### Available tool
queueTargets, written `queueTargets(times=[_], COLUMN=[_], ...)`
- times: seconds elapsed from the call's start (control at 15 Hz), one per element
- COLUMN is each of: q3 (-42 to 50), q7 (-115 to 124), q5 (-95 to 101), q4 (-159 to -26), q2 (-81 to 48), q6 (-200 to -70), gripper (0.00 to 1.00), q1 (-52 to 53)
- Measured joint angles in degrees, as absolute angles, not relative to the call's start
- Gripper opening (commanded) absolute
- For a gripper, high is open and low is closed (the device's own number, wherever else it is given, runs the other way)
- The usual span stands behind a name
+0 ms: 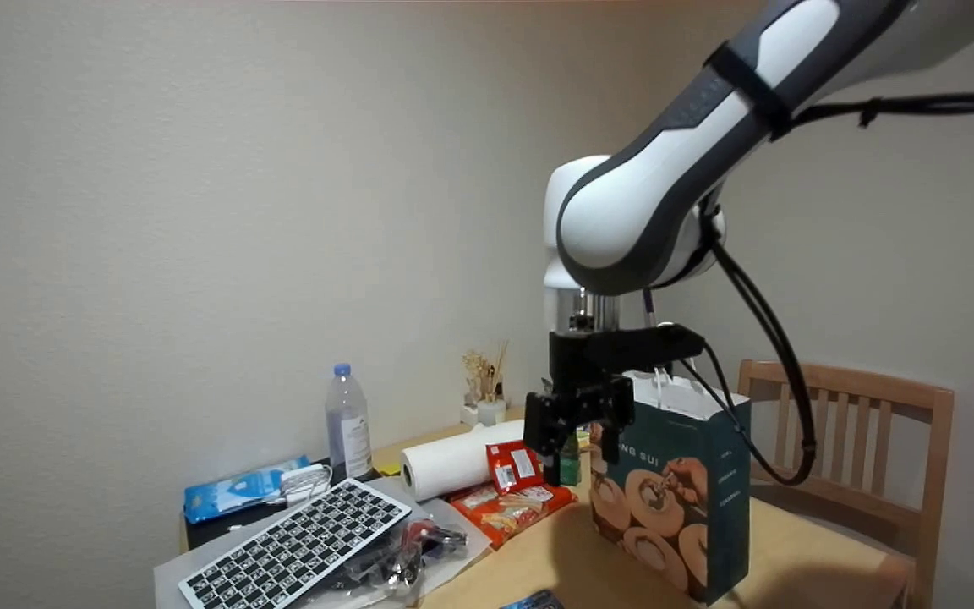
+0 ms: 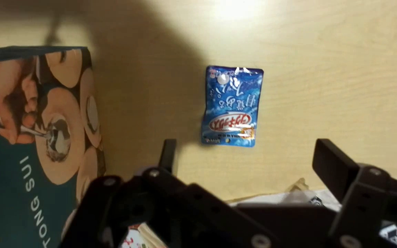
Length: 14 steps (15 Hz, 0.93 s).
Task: Put the blue plastic inside the bag
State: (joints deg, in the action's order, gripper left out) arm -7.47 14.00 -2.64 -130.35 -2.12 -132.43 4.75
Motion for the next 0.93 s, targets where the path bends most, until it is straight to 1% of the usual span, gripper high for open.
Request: queueTargets(times=[0.2,0.33,0.73,0.93], q3=[-6.6,-6.4,-6.4,-5.3], q7=[13.8,13.6,13.6,15.3], q5=[-1.6,-1.6,-1.7,-0.1], q4=[-124.1,-121.2,-120.1,-118.2], q2=[-10.7,-13.6,-14.3,-17.4], q6=[-126.5,-124.1,-123.5,-123.7], gripper=[1.0,1.0,1.0,1.0], q1=[4.8,4.9,5.0,6.1])
